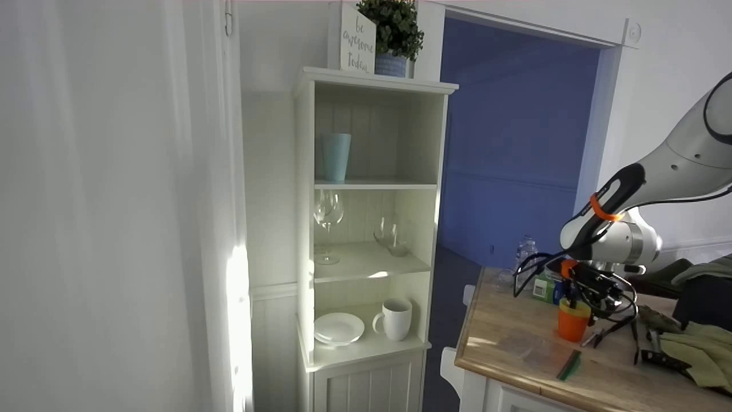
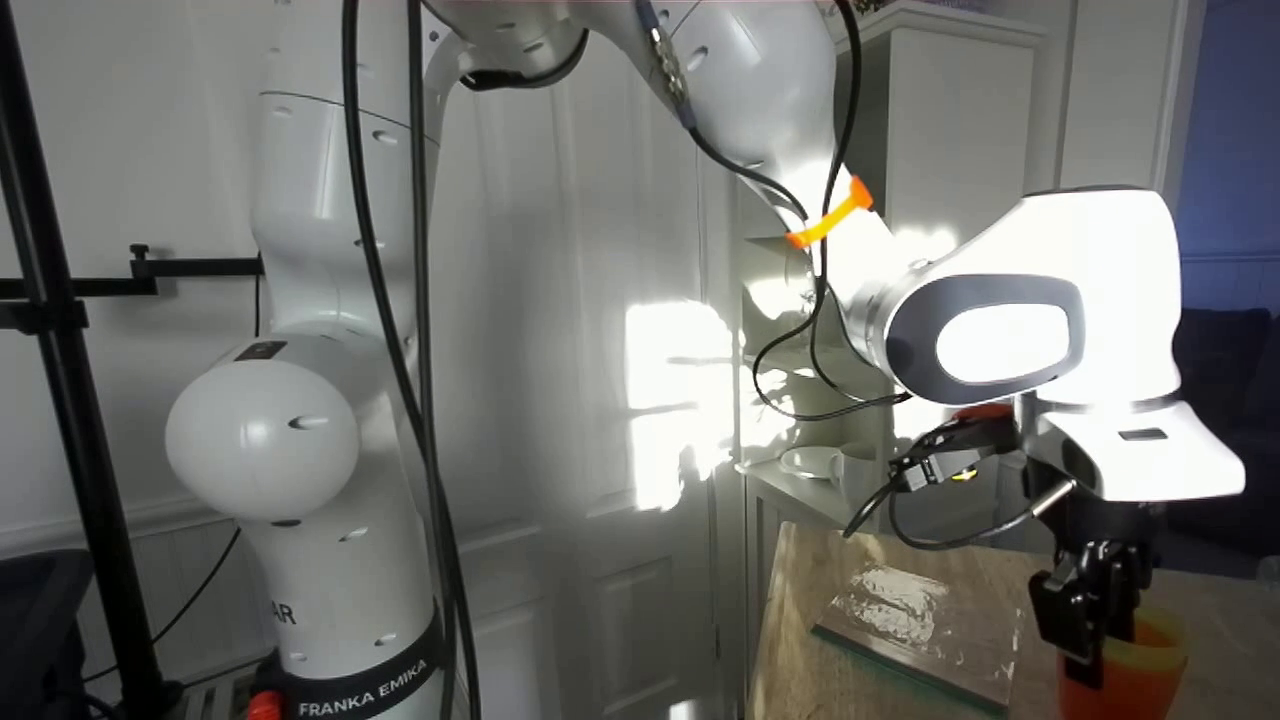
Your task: Pick up the stacked yellow and orange cups and put them on the kitchen counter
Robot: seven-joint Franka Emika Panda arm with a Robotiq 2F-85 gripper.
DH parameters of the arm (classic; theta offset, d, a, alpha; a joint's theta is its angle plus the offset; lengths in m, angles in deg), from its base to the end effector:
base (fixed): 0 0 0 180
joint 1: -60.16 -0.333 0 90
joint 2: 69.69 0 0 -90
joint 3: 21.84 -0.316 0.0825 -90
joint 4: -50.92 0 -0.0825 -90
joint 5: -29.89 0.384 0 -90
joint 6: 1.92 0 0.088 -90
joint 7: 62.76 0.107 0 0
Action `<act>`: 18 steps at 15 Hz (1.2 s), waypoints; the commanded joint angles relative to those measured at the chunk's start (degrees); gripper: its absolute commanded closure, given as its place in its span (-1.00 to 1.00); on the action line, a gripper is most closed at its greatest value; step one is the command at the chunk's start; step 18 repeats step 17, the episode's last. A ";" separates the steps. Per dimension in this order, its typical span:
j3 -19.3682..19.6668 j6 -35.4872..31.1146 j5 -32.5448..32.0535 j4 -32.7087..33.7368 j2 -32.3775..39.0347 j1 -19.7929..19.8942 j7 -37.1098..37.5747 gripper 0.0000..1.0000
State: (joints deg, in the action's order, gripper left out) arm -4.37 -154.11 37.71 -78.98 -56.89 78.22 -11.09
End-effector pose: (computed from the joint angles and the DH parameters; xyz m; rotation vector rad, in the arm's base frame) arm 0.4486 -0.3244 0.2821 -2.1303 2.2467 -0.2731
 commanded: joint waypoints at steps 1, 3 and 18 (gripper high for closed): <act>-0.19 4.67 2.82 -1.56 -7.42 -0.82 -5.31 -0.76; -0.49 9.84 1.88 -2.00 -11.81 -1.07 -10.01 -1.00; -3.03 36.25 -7.72 0.70 -27.14 -0.82 -29.85 -1.00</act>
